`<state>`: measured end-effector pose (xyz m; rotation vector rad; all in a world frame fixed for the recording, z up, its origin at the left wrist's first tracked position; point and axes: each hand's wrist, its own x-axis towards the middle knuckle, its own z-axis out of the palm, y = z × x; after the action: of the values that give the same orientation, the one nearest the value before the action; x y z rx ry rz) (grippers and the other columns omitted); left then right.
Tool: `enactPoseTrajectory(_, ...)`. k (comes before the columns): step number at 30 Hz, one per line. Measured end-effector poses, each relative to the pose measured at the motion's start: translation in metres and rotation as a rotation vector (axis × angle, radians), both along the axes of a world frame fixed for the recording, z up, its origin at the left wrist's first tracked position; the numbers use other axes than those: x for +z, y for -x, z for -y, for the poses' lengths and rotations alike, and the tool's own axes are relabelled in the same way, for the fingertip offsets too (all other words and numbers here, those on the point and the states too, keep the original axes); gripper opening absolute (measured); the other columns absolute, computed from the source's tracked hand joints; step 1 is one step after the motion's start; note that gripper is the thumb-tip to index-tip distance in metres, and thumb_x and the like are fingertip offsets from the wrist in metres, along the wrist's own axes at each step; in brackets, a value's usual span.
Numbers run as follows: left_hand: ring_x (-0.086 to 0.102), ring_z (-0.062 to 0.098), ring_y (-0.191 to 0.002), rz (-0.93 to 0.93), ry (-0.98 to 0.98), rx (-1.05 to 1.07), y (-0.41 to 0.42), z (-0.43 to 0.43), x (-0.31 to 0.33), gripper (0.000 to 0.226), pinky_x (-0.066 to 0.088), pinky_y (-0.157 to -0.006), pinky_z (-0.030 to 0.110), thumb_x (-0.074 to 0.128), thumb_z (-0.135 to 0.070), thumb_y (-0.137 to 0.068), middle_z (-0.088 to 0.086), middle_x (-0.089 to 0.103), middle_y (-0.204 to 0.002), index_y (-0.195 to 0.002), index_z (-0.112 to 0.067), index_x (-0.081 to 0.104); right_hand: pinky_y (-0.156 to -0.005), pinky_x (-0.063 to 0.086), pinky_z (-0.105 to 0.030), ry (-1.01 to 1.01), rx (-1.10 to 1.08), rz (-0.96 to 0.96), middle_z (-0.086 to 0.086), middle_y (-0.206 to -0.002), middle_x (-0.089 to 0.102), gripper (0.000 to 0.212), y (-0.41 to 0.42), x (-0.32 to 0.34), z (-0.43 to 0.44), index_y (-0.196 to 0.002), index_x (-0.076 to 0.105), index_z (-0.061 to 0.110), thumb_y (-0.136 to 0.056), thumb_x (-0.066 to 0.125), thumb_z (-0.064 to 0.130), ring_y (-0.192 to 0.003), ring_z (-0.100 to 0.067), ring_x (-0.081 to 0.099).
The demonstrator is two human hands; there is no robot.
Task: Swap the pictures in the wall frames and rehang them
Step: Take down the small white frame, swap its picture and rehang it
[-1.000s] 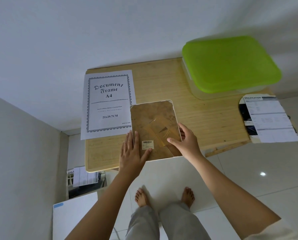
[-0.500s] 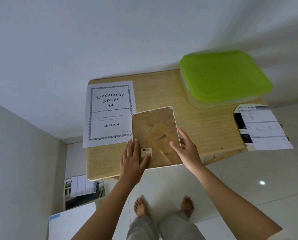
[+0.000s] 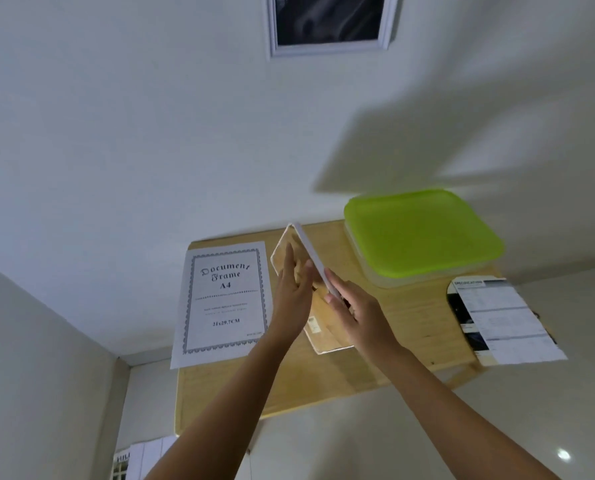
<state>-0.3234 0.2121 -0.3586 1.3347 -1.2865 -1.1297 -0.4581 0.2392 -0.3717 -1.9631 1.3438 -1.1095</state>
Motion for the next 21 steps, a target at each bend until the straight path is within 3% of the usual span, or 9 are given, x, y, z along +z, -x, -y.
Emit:
enactPoseTrajectory(3, 0.050, 0.022, -0.123, -0.110, 0.062, -0.003, 0.005, 0.007, 0.017, 0.060, 0.045, -0.096, 0.054, 0.049, -0.061, -0.083, -0.003, 0.041, -0.140, -0.132, -0.065, 0.014, -0.061, 0.048, -0.032, 0.123, 0.008, -0.098, 0.005, -0.079, 0.051, 0.047, -0.001, 0.013, 0.006, -0.140, 0.038, 0.024, -0.093, 0.044, 0.028, -0.065, -0.012, 0.050)
enactPoseTrajectory(6, 0.045, 0.016, -0.128, -0.177, 0.091, -0.008, 0.004, 0.007, 0.024, 0.066, 0.045, -0.098, 0.052, 0.054, -0.045, -0.089, -0.001, 0.034, -0.147, -0.136, -0.060, 0.010, -0.057, 0.048, -0.034, 0.178, 0.008, -0.145, 0.004, -0.081, 0.053, 0.047, -0.002, 0.021, 0.005, -0.140, 0.036, 0.028, -0.093, 0.042, 0.031, -0.062, -0.014, 0.050)
enactPoseTrajectory(8, 0.056, 0.012, -0.111, -0.202, 0.088, 0.012, 0.001, 0.006, 0.027, 0.067, 0.052, -0.088, 0.050, 0.053, -0.028, -0.093, -0.008, 0.050, -0.126, -0.140, -0.051, 0.010, -0.056, 0.048, -0.030, 0.199, 0.007, -0.159, 0.004, -0.084, 0.054, 0.048, -0.005, 0.022, 0.003, -0.140, 0.035, 0.028, -0.093, 0.043, 0.033, -0.061, -0.009, 0.047)
enactPoseTrajectory(10, 0.060, 0.013, -0.088, -0.209, 0.089, 0.024, -0.001, 0.006, 0.026, 0.068, 0.053, -0.076, 0.049, 0.052, -0.021, -0.094, -0.010, 0.054, -0.104, -0.141, -0.048, 0.012, -0.056, 0.046, -0.025, 0.208, 0.009, -0.162, 0.004, -0.087, 0.057, 0.049, -0.009, 0.021, 0.000, -0.140, 0.037, 0.025, -0.093, 0.044, 0.032, -0.063, -0.004, 0.045)
enactPoseTrajectory(14, 0.058, 0.015, -0.073, -0.212, 0.070, 0.036, -0.006, 0.005, 0.023, 0.064, 0.049, -0.057, 0.034, 0.048, -0.018, -0.095, 0.024, 0.047, -0.099, -0.144, -0.042, 0.017, -0.058, 0.047, -0.024, 0.205, 0.000, -0.138, 0.002, -0.094, 0.060, 0.049, -0.018, 0.014, -0.004, -0.139, 0.039, 0.018, -0.093, 0.047, 0.030, -0.070, -0.003, 0.050)
enactPoseTrajectory(16, 0.060, 0.023, -0.078, -0.228, 0.050, 0.048, -0.010, 0.005, 0.021, 0.060, 0.048, -0.053, 0.024, 0.045, -0.017, -0.096, 0.031, 0.046, -0.098, -0.144, -0.040, 0.018, -0.063, 0.049, -0.023, 0.207, 0.008, -0.127, 0.001, -0.101, 0.061, 0.048, -0.024, 0.010, -0.005, -0.138, 0.042, 0.015, -0.093, 0.048, 0.031, -0.078, -0.004, 0.055)
enactPoseTrajectory(17, 0.057, 0.023, -0.073, -0.238, 0.054, 0.057, -0.012, 0.005, 0.020, 0.058, 0.046, -0.052, 0.023, 0.043, -0.015, -0.097, 0.026, 0.047, -0.088, -0.143, -0.041, 0.019, -0.069, 0.051, -0.024, 0.203, 0.015, -0.126, 0.001, -0.106, 0.062, 0.048, -0.026, 0.008, -0.005, -0.137, 0.043, 0.015, -0.092, 0.049, 0.032, -0.086, -0.007, 0.058)
enactPoseTrajectory(19, 0.049, 0.022, -0.069, -0.257, 0.064, 0.074, -0.015, 0.005, 0.021, 0.052, 0.043, -0.053, 0.026, 0.037, -0.014, -0.099, 0.015, 0.047, -0.080, -0.134, -0.049, 0.024, -0.083, 0.051, -0.027, 0.168, 0.039, -0.133, 0.000, -0.116, 0.060, 0.051, -0.031, 0.006, -0.007, -0.136, 0.044, 0.016, -0.091, 0.048, 0.042, -0.104, -0.011, 0.057)
enactPoseTrajectory(21, 0.053, 0.024, -0.072, -0.296, 0.047, 0.110, -0.020, 0.006, 0.021, 0.045, 0.046, -0.057, 0.028, 0.035, -0.012, -0.099, 0.015, 0.053, -0.083, -0.126, -0.048, 0.030, -0.099, 0.042, -0.024, 0.105, 0.095, -0.107, 0.000, -0.127, 0.055, 0.055, -0.035, 0.008, -0.012, -0.136, 0.043, 0.017, -0.091, 0.045, 0.048, -0.118, -0.008, 0.048)
